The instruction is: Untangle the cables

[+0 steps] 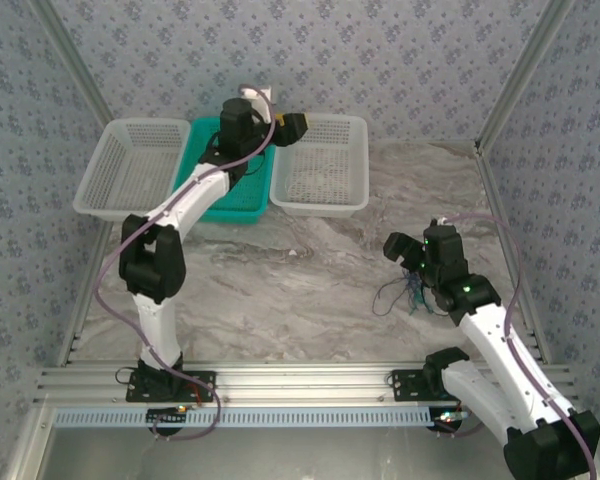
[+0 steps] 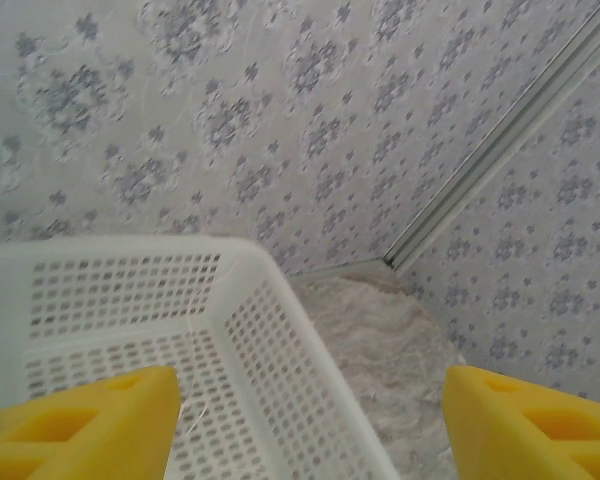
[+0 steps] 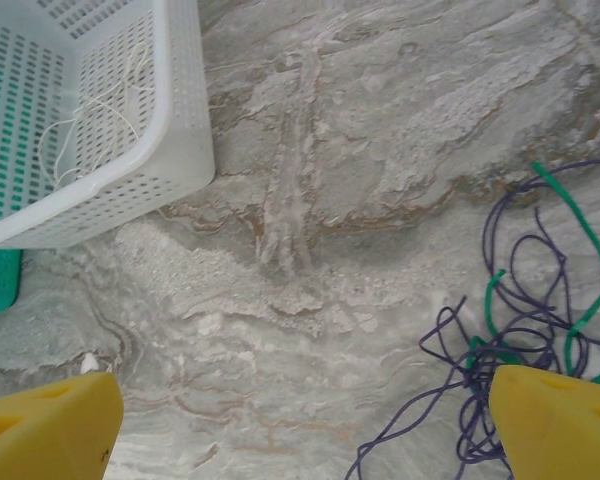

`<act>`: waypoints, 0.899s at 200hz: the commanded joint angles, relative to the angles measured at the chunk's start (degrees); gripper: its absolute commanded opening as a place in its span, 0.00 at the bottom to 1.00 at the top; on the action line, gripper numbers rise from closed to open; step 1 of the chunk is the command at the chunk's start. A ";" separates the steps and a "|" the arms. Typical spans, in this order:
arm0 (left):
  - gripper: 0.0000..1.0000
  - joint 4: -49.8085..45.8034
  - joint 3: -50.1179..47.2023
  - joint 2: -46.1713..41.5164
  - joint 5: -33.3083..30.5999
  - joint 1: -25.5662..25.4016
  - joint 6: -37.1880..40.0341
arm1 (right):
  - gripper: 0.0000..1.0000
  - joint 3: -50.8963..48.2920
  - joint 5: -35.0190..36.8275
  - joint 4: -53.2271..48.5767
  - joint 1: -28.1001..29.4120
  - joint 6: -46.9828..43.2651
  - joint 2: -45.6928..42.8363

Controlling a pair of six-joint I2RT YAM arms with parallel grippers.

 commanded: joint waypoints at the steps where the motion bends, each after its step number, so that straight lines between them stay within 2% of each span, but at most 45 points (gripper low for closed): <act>1: 0.70 3.72 -5.26 -10.93 -1.81 0.52 3.77 | 0.96 -1.43 5.12 -3.07 -0.90 2.17 0.31; 45: 0.72 7.85 -21.83 -27.62 1.39 0.17 4.45 | 0.97 -1.08 6.36 -5.96 -9.13 9.92 9.80; 81: 0.77 7.41 -34.47 -38.84 1.48 -3.24 6.83 | 0.97 0.19 0.96 -2.95 -15.44 11.76 22.37; 100: 0.79 5.02 -37.96 -42.15 1.50 -4.40 7.44 | 0.93 -0.67 -2.13 0.76 -16.92 13.93 27.60; 112: 0.80 3.61 -39.39 -43.35 1.39 -4.90 7.87 | 0.85 -1.11 -3.48 3.32 -16.82 14.35 30.07; 128: 0.82 2.64 -40.99 -43.96 1.92 -5.21 8.24 | 0.60 -1.78 -4.27 5.79 -16.74 14.55 31.66; 135: 0.82 2.62 -41.68 -43.96 2.33 -5.40 8.10 | 0.43 -2.16 -4.28 6.57 -16.65 14.64 31.43; 144: 0.83 2.63 -42.43 -43.76 3.23 -5.47 7.28 | 0.14 -2.52 -3.77 6.72 -16.62 14.69 30.40; 149: 0.84 2.83 -42.73 -43.56 4.01 -5.58 6.58 | 0.06 -2.64 -3.20 6.61 -16.49 14.78 29.61; 156: 0.86 3.57 -43.24 -43.00 5.60 -5.71 5.49 | 0.00 -2.79 -2.67 6.49 -16.41 14.56 28.28; 180: 0.92 5.75 -44.06 -40.79 9.21 -7.61 3.32 | 0.00 -3.29 -5.32 7.63 -16.36 11.71 22.36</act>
